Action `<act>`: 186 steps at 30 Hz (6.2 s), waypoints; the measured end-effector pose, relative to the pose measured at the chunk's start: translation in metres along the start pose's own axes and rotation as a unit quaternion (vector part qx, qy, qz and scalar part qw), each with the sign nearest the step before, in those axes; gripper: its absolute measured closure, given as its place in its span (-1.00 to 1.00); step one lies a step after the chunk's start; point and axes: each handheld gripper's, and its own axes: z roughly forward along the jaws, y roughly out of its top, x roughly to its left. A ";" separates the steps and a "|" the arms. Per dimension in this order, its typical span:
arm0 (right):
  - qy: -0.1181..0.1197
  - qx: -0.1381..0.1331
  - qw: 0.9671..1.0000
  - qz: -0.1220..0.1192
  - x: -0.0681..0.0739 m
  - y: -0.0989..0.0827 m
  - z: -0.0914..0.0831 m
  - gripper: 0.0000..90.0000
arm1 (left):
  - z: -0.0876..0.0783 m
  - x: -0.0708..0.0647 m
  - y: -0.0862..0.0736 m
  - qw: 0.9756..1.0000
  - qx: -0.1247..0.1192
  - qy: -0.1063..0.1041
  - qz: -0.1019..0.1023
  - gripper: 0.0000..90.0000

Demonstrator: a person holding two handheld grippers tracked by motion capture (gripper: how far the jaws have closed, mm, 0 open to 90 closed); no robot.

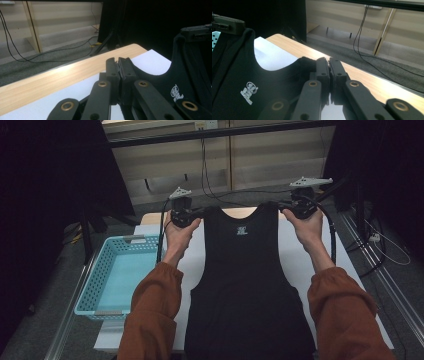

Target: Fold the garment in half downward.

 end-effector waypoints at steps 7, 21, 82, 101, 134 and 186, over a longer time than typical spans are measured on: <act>-0.001 -0.009 1.000 -0.009 0.002 0.016 -0.003 0.95 | -0.004 -0.001 0.014 1.000 -0.017 -0.005 -0.001 0.96; -0.012 -0.035 0.999 -0.015 0.004 0.046 -0.010 0.95 | -0.015 0.002 0.038 0.999 -0.042 0.002 -0.003 0.96; -0.057 -0.074 0.995 -0.035 0.010 0.108 -0.011 0.96 | -0.022 -0.005 0.098 0.996 -0.090 0.021 0.012 0.97; 0.002 -0.085 0.996 -0.014 0.015 0.034 -0.035 0.96 | -0.043 -0.020 0.033 0.997 -0.075 -0.015 0.021 0.97; 0.067 -0.100 0.992 -0.047 0.068 -0.021 -0.116 0.96 | -0.110 -0.067 -0.025 0.994 -0.082 -0.070 0.029 0.97; 0.170 0.051 0.984 -0.028 0.122 -0.167 -0.151 0.96 | -0.141 -0.101 -0.158 0.992 0.065 -0.095 0.047 0.97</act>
